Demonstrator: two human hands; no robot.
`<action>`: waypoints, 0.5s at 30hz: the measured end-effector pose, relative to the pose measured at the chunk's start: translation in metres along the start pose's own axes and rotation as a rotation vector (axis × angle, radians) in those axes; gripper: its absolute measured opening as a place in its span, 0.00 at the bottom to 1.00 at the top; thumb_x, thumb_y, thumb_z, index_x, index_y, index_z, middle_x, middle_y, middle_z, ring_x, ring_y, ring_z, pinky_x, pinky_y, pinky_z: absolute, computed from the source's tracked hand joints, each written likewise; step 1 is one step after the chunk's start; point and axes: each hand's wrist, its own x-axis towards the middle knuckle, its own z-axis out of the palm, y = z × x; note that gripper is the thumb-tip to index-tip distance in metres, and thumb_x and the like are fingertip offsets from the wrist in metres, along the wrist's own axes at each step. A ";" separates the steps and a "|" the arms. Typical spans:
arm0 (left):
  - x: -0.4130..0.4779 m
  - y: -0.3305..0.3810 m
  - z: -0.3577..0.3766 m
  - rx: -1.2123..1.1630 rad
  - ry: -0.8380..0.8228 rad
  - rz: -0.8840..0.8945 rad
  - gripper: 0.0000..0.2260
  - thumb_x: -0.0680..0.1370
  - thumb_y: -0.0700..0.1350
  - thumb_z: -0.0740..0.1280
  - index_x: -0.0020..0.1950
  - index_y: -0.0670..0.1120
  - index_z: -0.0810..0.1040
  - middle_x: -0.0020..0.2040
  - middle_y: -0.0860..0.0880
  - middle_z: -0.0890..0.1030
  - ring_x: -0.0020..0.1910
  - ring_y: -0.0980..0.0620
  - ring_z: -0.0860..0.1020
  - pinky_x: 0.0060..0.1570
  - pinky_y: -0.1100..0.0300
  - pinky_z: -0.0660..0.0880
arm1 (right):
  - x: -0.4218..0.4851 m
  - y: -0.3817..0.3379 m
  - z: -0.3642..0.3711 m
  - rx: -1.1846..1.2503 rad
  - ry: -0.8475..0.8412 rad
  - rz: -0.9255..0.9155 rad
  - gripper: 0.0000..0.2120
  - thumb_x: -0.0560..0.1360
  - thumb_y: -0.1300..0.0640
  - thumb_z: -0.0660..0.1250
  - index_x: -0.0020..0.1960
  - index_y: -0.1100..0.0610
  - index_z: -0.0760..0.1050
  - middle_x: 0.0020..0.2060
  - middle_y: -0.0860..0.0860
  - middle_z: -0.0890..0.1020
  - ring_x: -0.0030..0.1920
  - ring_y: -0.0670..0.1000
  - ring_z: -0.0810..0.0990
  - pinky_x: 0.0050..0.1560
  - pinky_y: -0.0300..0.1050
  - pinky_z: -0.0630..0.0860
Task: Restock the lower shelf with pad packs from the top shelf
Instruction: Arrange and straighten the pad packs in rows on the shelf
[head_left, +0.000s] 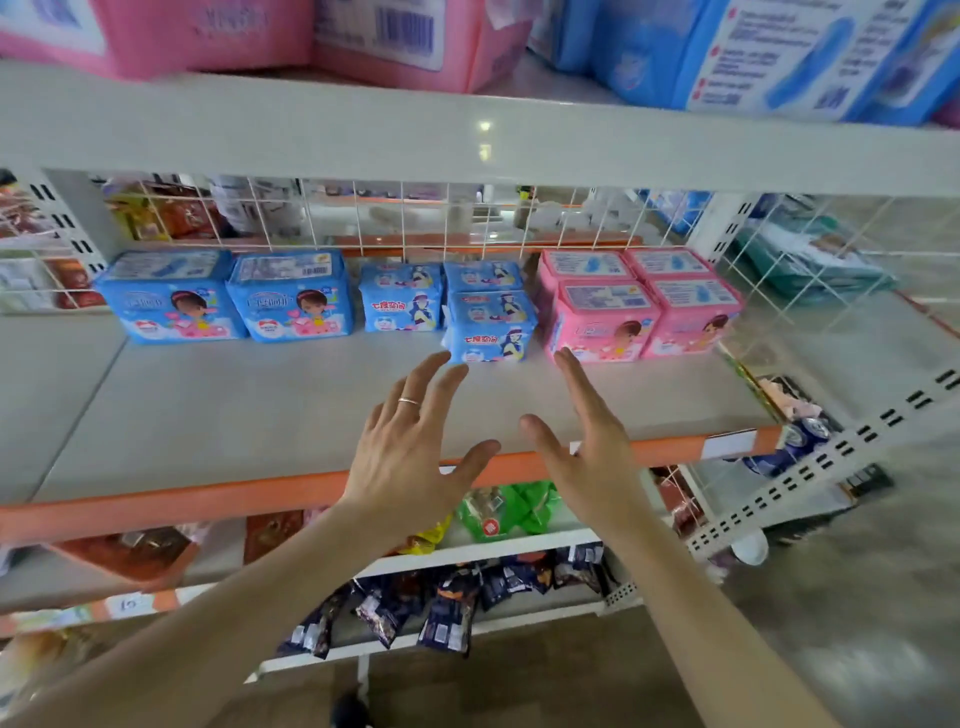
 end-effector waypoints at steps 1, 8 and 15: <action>-0.005 0.011 -0.004 0.004 0.017 -0.002 0.35 0.75 0.69 0.57 0.77 0.52 0.58 0.79 0.52 0.59 0.73 0.46 0.66 0.68 0.44 0.70 | -0.007 -0.004 -0.012 0.029 -0.021 0.001 0.32 0.79 0.49 0.66 0.76 0.40 0.52 0.72 0.29 0.55 0.73 0.29 0.54 0.71 0.28 0.53; -0.031 0.118 -0.030 -0.075 0.184 0.074 0.35 0.76 0.66 0.59 0.79 0.54 0.58 0.78 0.53 0.61 0.72 0.46 0.69 0.59 0.45 0.75 | -0.050 -0.022 -0.106 0.089 -0.016 -0.073 0.32 0.77 0.41 0.63 0.79 0.46 0.59 0.75 0.36 0.64 0.75 0.35 0.58 0.74 0.54 0.66; -0.051 0.182 -0.068 -0.045 0.333 0.132 0.33 0.76 0.66 0.60 0.78 0.53 0.60 0.76 0.55 0.63 0.68 0.51 0.73 0.57 0.52 0.76 | -0.069 -0.053 -0.162 0.082 -0.016 -0.267 0.31 0.77 0.37 0.62 0.77 0.40 0.58 0.74 0.35 0.65 0.70 0.43 0.71 0.71 0.51 0.69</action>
